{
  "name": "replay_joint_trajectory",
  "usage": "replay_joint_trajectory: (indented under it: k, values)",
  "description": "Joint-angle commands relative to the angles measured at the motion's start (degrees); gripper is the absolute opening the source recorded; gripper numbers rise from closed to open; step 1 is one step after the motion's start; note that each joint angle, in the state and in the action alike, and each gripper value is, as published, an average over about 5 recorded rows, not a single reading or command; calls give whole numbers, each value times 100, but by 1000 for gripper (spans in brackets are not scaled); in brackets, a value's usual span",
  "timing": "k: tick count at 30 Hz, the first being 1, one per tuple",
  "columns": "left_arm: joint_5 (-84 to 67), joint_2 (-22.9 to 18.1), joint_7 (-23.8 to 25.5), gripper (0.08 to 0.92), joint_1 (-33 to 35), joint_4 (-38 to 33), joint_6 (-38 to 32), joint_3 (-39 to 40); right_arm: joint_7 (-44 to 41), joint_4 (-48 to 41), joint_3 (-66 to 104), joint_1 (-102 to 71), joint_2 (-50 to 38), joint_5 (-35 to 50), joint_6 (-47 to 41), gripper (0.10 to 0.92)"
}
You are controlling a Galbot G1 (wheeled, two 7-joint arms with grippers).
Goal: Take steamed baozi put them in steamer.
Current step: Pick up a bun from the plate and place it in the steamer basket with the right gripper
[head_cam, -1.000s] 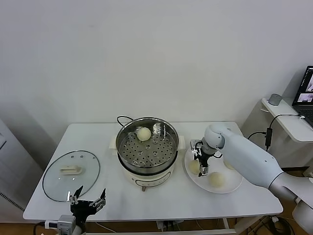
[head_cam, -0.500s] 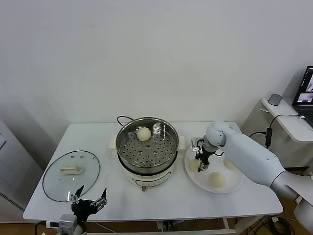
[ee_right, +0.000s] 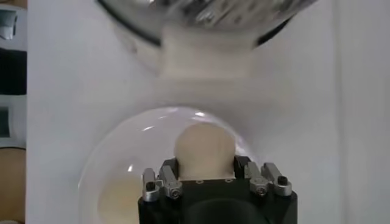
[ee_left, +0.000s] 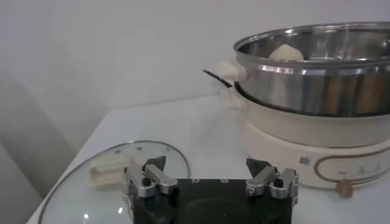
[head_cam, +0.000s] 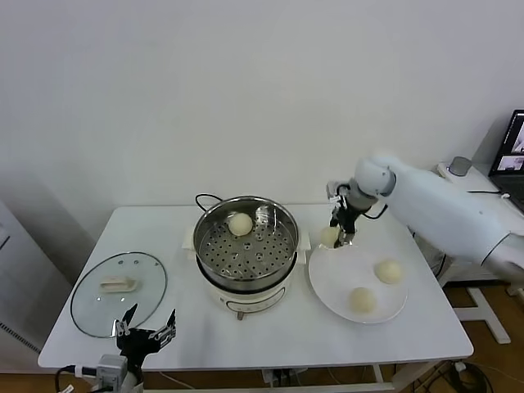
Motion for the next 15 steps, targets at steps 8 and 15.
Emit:
replay_joint_trajectory:
  k: [8,15]
  values:
    - [45,-281,-36,823,36,-265,-14,44,97,-383,-1187,1367,2252,1671,-1082,544]
    - [30,-281,-68,823,103,-445,-36,91,262,-1065,-1152,845,3260,1464,-1227,543]
